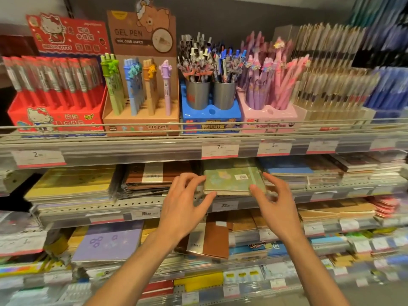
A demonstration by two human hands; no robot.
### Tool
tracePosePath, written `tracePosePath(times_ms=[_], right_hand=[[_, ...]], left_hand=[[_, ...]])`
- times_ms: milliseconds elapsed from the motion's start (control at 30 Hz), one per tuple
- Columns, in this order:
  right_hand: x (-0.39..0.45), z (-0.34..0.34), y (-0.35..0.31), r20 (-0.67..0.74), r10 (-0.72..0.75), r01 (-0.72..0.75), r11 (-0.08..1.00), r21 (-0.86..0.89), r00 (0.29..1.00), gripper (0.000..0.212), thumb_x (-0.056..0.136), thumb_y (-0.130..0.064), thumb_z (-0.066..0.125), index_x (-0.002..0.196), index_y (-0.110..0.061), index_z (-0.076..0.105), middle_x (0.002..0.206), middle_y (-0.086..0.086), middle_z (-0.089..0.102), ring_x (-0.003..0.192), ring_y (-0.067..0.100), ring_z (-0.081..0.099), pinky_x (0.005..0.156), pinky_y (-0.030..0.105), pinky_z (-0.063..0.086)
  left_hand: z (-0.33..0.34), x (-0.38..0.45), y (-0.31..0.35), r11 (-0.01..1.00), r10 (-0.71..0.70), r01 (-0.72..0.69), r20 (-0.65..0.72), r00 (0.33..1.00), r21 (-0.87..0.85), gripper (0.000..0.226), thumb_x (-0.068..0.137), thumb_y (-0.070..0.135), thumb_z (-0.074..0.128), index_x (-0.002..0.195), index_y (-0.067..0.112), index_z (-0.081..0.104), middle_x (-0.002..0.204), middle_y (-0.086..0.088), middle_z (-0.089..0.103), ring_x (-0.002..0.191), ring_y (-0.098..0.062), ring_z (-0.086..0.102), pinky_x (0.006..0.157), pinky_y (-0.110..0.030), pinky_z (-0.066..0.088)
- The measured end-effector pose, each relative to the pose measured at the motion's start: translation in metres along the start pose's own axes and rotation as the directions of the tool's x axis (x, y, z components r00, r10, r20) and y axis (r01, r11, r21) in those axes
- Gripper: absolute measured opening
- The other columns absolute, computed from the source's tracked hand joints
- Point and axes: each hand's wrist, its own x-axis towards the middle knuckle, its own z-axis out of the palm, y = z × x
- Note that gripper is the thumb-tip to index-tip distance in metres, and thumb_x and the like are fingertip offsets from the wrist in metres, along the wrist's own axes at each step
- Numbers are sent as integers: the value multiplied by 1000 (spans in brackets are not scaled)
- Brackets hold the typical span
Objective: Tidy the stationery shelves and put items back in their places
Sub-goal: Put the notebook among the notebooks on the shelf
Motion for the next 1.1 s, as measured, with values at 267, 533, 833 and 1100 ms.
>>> tracePosePath(times_ms=[267, 533, 833, 1100], right_hand=[[17, 8, 27, 6, -300, 260, 816, -517, 954, 67, 88, -65, 50, 141, -24, 52, 145, -1, 50, 143, 21, 29, 116, 44, 22], [58, 14, 30, 49, -303, 264, 727, -634, 952, 62, 93, -61, 41, 134, -19, 58, 135, 6, 59, 138, 31, 38, 114, 51, 27], [64, 21, 32, 45, -277, 244, 743, -623, 960, 59, 95, -58, 39, 133, -16, 57, 131, 7, 61, 133, 32, 44, 114, 50, 29], [56, 15, 29, 2, -316, 280, 840, -465, 949, 51, 97, -42, 55, 140, -15, 49, 138, 6, 54, 132, 25, 44, 110, 46, 36]], left_hand=[[16, 19, -6, 968, 121, -122, 19, 992, 218, 49, 96, 52, 50, 132, 21, 58, 128, 0, 56, 121, -18, 47, 99, -39, 43], [38, 45, -2, 942, 18, -40, 69, 997, 332, 48, 99, 52, 38, 130, 21, 57, 130, -10, 60, 124, -29, 50, 104, -43, 36], [45, 50, -3, 951, -27, -1, 85, 996, 310, 49, 101, 52, 31, 133, 22, 53, 136, -7, 56, 125, -27, 51, 104, -42, 39], [27, 34, -8, 998, 8, -9, 18, 1000, 58, 43, 99, 40, 47, 134, 17, 55, 129, -1, 59, 121, -16, 49, 99, -30, 43]])
